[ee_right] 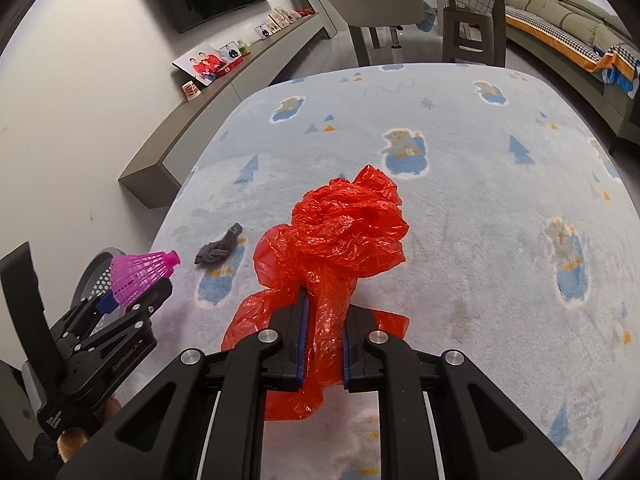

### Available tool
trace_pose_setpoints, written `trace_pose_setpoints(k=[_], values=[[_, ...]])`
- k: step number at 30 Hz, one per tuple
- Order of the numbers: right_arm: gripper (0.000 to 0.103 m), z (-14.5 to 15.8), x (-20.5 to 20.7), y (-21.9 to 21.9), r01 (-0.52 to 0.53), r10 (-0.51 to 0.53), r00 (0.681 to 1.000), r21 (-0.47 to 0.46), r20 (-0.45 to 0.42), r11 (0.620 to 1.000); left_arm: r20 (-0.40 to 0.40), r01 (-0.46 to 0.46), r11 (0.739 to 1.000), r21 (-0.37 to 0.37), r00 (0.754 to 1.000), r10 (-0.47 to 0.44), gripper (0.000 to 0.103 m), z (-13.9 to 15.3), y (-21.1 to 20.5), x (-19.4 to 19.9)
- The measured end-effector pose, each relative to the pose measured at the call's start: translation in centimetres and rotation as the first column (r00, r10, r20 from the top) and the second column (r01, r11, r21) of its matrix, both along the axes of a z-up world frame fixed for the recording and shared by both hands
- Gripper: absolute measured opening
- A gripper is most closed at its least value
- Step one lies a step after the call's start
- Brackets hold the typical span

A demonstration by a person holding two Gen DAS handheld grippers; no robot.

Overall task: Collect trash
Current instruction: 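Carry the pink cone and red bag to the grey basket and release both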

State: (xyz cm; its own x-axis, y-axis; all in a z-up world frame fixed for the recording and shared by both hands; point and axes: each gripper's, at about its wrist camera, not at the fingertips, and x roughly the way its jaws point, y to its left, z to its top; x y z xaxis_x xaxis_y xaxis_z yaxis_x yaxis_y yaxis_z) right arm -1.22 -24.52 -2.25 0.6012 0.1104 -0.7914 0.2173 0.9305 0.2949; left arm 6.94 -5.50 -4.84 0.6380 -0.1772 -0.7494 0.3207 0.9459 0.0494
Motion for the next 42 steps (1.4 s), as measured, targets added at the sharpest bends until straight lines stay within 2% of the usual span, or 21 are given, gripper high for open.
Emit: trace_pose_setpoints(k=[11,21,42], values=[[0.012,1.3,2.2,4.6,-0.051,0.051,0.998,-0.007,0.044,0.999,0.034,-0.064,0.998,0.007,0.997,0.064,0.051,1.7,5.2,-0.6],[0.012,1.4,4.8,10.5,-0.137,0.137,0.988,0.002,0.064,0.991,0.031,-0.145,0.989,-0.012,0.989,0.146,0.051,2.6,10.3,-1.0],[0.012,3.5,5.4,19.3,-0.315,0.308,0.942,0.034,0.135,0.948,0.052,-0.281,0.96,-0.02,0.958,0.282,0.051,4.6,20.2,-3.3]])
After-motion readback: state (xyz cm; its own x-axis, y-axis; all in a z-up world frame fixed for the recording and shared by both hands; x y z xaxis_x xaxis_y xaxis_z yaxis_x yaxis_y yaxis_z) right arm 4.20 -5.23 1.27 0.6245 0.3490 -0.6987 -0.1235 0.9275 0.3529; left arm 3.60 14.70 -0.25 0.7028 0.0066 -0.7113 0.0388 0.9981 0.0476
